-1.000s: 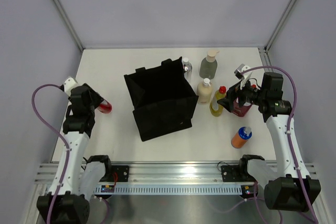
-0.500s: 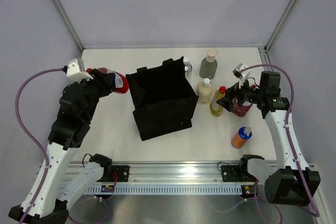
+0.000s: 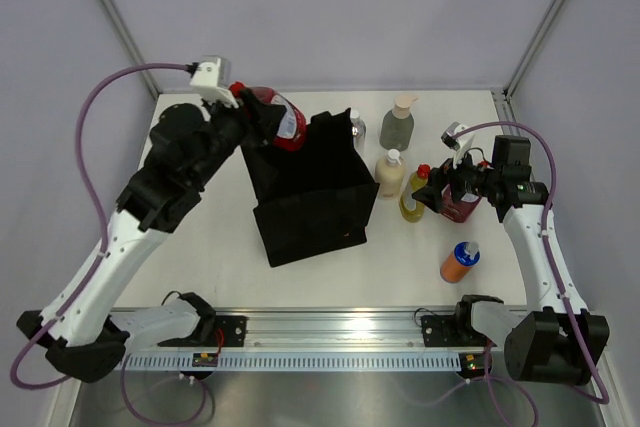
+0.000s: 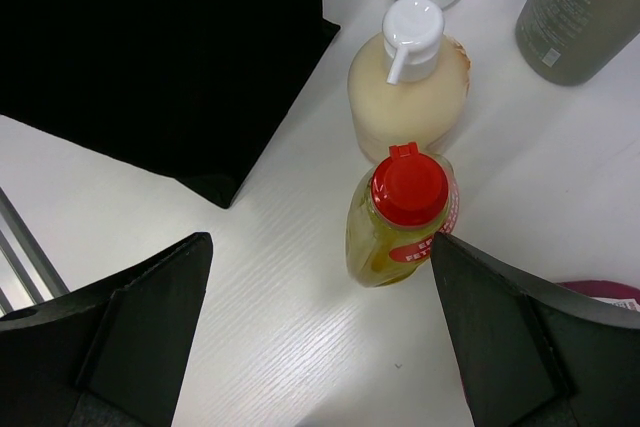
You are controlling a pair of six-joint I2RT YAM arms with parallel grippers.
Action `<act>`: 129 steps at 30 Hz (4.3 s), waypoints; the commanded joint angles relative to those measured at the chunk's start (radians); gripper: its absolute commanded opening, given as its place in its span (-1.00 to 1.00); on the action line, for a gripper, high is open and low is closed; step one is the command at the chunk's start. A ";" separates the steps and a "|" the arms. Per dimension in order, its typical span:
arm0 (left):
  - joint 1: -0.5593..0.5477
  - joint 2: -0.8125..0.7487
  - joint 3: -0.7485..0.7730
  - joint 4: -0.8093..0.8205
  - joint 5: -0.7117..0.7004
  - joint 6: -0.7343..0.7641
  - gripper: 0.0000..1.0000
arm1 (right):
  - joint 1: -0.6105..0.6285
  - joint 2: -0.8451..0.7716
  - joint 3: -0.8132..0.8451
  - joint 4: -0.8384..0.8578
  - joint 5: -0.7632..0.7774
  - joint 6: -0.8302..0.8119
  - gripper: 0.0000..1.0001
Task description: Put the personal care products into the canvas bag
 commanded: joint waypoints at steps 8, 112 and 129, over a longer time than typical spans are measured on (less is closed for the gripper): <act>-0.130 0.207 -0.019 0.144 0.066 0.099 -1.00 | 0.000 -0.002 0.008 -0.001 0.014 -0.026 0.99; -0.140 -0.616 -0.399 -0.188 -0.239 0.073 0.98 | 0.343 0.293 1.100 -0.066 0.065 0.499 -1.00; -0.140 -0.682 -0.470 -0.191 -0.211 0.022 0.97 | 0.606 0.516 0.955 -0.038 0.262 0.324 -1.00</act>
